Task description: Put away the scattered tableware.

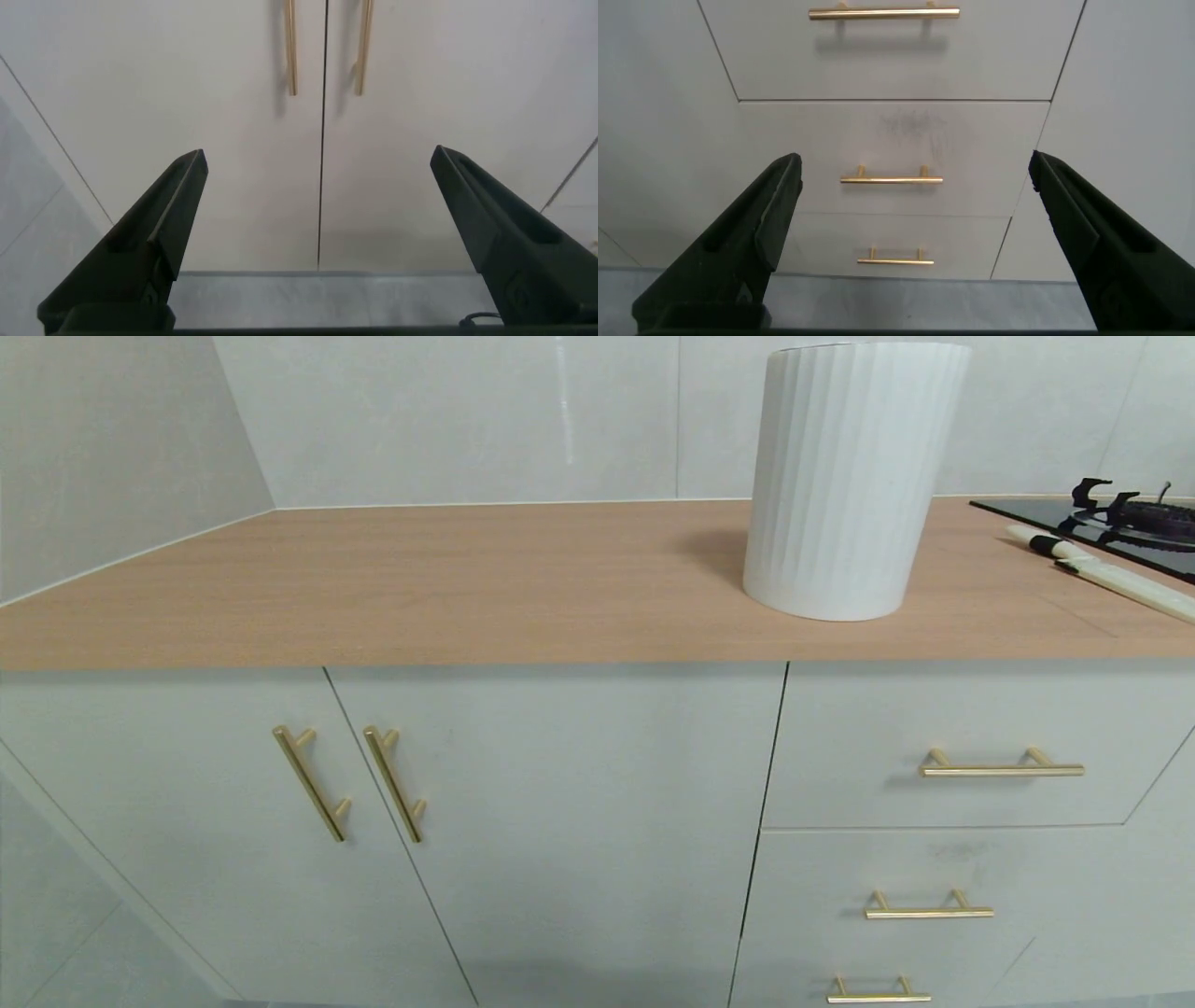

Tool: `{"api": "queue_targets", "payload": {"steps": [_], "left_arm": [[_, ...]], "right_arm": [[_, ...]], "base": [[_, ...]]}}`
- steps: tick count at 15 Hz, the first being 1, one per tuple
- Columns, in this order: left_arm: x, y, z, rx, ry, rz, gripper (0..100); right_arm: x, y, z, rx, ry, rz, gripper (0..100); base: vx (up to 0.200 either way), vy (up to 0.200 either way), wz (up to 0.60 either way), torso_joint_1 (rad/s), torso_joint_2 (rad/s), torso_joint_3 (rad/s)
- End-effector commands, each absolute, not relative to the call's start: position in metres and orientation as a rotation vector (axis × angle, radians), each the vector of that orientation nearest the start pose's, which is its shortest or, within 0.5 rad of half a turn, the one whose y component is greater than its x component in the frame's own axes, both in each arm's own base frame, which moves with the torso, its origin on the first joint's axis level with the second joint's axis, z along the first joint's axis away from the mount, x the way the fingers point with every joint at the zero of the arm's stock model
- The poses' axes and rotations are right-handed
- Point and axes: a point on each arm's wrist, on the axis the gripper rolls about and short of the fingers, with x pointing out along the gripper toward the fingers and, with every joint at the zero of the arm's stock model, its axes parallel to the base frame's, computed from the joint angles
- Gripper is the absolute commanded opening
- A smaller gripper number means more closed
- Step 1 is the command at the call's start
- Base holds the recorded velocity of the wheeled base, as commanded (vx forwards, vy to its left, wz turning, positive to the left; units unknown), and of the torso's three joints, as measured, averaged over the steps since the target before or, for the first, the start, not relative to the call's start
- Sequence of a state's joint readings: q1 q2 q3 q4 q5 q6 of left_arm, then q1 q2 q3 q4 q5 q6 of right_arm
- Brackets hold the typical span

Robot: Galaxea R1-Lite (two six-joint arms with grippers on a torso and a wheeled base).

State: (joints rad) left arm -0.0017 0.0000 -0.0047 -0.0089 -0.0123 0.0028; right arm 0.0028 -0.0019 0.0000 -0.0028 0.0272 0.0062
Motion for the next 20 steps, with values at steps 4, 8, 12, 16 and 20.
{"api": "queue_targets", "payload": {"steps": [4,8,12,16,20], "left_arm": [[-0.0232,-0.0002,0.0777,0.003,-0.014,-0.014,100],[-0.0232,-0.0002,0.0777,0.003,-0.014,-0.014,100],[-0.0232,-0.0002,0.0777,0.003,-0.014,-0.014,100],[-0.0232,-0.0001,0.0779,-0.005,-0.015,-0.008,100],[-0.0232,-0.0001,0.0779,-0.003,-0.015,-0.006,100]], "right_arm": [[-0.0228,0.0006,0.0758,0.006,-0.003,0.031,100],[-0.0228,0.0006,0.0758,0.006,-0.003,0.031,100],[-0.0228,0.0006,0.0758,0.006,-0.003,0.031,100],[-0.0228,0.0006,0.0758,0.006,-0.003,0.031,100],[-0.0228,0.0006,0.0758,0.008,-0.003,0.031,100]], "base": [[0.000,-0.150,0.00,0.001,0.00,0.001],[0.000,-0.200,0.00,0.007,0.00,0.004],[0.000,-0.200,0.00,0.005,0.00,0.002],[0.000,-0.100,0.00,0.000,0.00,0.002],[0.000,0.000,0.00,0.000,0.00,0.000]]}}
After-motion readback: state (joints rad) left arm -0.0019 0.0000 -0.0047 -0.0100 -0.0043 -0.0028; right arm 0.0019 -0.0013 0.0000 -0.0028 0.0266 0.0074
